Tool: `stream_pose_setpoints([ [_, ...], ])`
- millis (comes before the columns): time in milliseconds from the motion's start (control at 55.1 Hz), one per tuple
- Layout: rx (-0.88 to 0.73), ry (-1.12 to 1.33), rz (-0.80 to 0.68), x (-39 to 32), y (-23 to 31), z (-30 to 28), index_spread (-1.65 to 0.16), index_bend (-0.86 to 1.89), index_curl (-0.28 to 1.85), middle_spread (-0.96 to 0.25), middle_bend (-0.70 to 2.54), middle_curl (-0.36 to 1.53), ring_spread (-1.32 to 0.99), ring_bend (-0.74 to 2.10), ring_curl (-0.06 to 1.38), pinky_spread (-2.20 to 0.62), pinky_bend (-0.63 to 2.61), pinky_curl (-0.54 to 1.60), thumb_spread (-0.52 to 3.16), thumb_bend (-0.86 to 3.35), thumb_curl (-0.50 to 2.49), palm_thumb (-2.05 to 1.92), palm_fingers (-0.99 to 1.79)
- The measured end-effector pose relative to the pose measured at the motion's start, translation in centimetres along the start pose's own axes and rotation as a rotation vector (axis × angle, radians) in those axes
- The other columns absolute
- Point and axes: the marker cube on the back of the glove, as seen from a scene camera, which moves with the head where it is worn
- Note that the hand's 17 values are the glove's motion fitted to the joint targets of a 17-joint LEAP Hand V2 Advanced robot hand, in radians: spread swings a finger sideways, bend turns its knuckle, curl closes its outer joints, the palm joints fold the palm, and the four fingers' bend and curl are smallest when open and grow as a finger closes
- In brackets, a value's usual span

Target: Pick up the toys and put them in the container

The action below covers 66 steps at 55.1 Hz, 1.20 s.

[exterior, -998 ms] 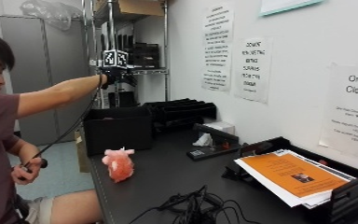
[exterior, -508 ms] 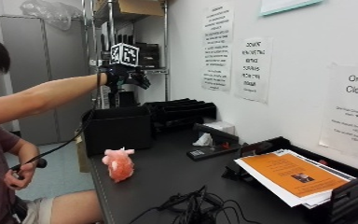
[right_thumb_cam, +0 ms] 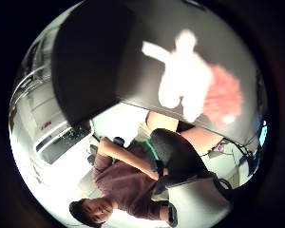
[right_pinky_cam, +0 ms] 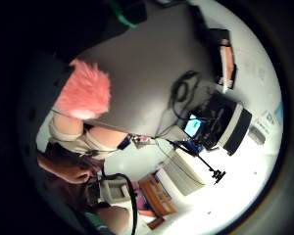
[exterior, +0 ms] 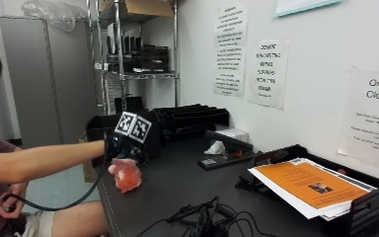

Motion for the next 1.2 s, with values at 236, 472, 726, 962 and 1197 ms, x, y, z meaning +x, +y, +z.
stream_pose_setpoints([
  [236,0.190,-0.043,0.015,0.7,-4.9,6.4,-0.14,0.12,0.12,0.01,0.26,0.35,-0.05,0.51,0.37,0.00,0.84,0.34,1.25,0.10,0.38,0.28,0.04],
  [472,0.352,-0.051,0.042,0.5,-6.0,6.1,-0.23,0.39,0.25,-0.22,0.10,0.31,-0.27,1.08,0.52,-0.26,0.87,0.33,1.31,0.18,0.44,0.50,0.84],
  [726,0.294,-0.167,-0.019,-0.2,-4.0,-2.3,-0.31,0.72,0.42,-0.31,0.82,0.50,-0.37,1.07,0.58,-0.34,0.73,0.34,1.00,0.21,0.64,0.70,1.10],
  [962,0.474,-0.163,0.016,-0.1,2.7,-17.2,-0.34,0.92,0.60,-0.27,1.05,0.66,-0.41,1.13,0.65,-0.38,0.76,0.39,0.72,0.20,0.79,0.71,1.02],
  [1197,0.582,-0.057,0.042,-4.1,5.6,-26.8,-0.34,0.99,0.75,-0.23,1.12,0.76,-0.43,1.19,0.70,-0.38,0.83,0.44,0.51,0.20,0.92,0.70,0.95],
])
